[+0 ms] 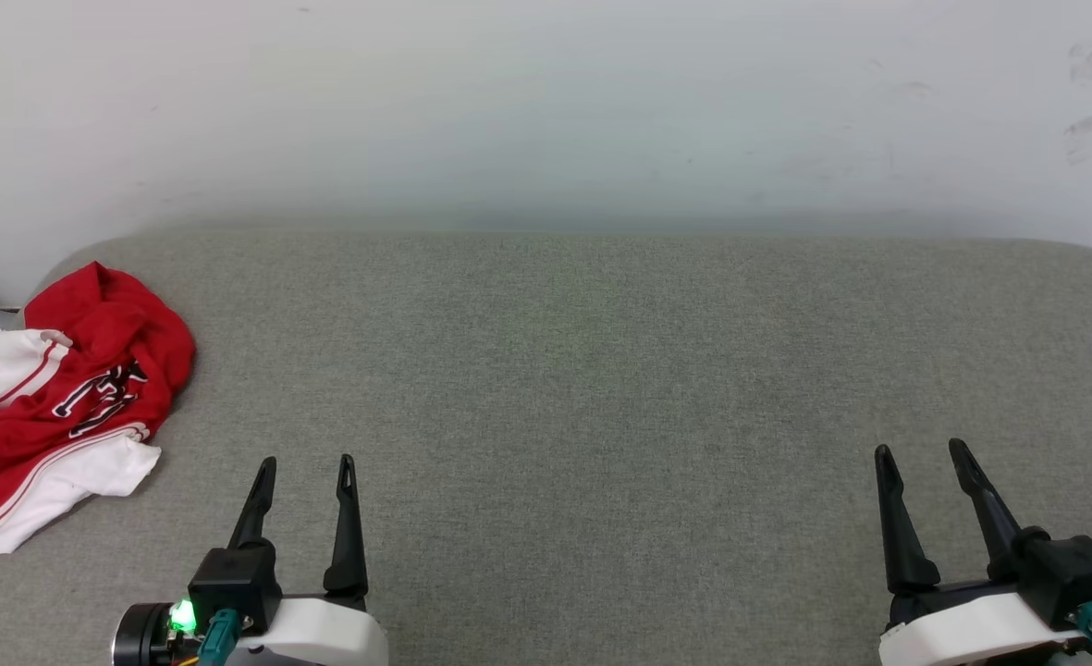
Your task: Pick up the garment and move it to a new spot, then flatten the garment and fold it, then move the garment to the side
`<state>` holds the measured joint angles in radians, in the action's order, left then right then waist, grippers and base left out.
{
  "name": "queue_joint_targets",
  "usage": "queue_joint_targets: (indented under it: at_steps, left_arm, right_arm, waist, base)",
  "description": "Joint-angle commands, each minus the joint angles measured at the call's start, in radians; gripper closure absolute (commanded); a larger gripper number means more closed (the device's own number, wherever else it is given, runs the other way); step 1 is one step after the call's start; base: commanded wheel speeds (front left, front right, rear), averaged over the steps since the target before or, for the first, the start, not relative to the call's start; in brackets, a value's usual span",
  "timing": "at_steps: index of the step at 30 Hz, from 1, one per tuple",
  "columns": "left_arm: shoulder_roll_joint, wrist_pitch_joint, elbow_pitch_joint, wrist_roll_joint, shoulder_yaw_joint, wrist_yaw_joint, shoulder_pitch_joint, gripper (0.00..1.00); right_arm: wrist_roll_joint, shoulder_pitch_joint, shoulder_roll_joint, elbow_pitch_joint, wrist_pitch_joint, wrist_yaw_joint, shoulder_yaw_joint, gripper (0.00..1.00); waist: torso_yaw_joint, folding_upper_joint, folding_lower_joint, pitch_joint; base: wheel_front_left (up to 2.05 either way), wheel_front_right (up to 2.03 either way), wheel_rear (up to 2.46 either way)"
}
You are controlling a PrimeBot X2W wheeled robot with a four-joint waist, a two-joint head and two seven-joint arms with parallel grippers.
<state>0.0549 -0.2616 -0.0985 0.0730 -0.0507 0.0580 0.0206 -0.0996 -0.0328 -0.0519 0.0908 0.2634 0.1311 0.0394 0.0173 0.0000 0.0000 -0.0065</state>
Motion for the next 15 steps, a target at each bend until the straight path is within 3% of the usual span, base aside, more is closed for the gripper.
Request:
queue_joint_targets:
  at_steps: [1,15]
  left_arm:
    - [-0.001,-0.005,-0.002,0.001,0.005,-0.004,0.008,0.0]
    - [-0.005,-0.005,-0.013,0.018,0.018,-0.024,0.002,0.0]
  right_arm:
    - [-0.008,-0.004,0.003,0.001,0.002,-0.001,0.002,0.0]
    - [-0.037,-0.003,0.003,0.011,0.002,-0.001,0.009,0.0]
  waist:
    - [0.0,0.0,0.0,0.0]
    - [0.004,0.0,0.0,0.002]
  base:
    - [0.0,0.0,0.0]
    - [0.0,0.0,0.0]
